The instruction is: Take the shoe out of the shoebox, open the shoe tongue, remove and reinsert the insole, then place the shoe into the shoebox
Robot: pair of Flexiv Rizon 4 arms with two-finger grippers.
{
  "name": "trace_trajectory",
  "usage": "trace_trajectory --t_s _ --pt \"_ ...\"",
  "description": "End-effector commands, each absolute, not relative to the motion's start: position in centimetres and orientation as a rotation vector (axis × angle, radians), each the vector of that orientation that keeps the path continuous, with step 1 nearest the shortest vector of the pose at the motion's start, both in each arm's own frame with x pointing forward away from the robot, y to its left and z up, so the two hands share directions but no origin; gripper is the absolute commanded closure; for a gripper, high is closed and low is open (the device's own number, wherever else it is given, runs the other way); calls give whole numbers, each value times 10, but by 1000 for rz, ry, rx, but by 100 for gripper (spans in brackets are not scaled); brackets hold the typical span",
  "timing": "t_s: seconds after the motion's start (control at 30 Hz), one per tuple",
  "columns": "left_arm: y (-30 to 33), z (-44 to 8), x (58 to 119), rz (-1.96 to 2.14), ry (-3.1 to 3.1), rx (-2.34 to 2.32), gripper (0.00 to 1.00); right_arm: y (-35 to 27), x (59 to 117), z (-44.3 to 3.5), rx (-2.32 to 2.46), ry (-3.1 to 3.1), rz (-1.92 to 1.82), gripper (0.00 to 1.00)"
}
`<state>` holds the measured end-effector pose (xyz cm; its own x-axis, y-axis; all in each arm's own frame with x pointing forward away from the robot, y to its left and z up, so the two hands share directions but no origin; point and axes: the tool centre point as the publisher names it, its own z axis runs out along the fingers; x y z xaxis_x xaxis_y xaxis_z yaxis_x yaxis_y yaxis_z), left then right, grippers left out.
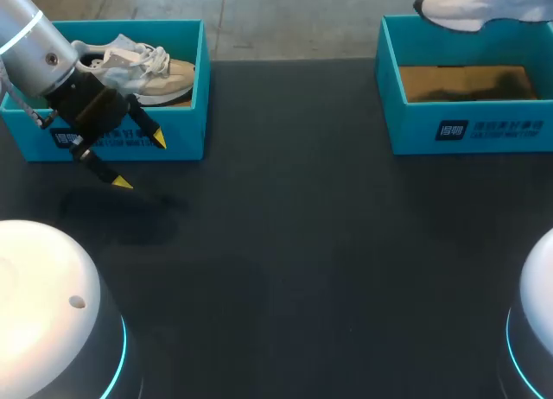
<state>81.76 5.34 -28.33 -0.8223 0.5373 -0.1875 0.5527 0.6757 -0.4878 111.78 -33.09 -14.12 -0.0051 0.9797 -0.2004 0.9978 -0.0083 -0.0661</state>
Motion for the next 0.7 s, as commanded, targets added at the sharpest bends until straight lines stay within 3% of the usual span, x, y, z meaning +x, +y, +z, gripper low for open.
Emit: trace_trajectory --t_s 0.03,0.7 --pt "54 -283 817 -839 2851 927 0 -335 1102 -149 2178 2087 -229 100" --pt "54 -283 817 -839 2851 927 0 -323 1068 -185 2223 2030 -274 100"
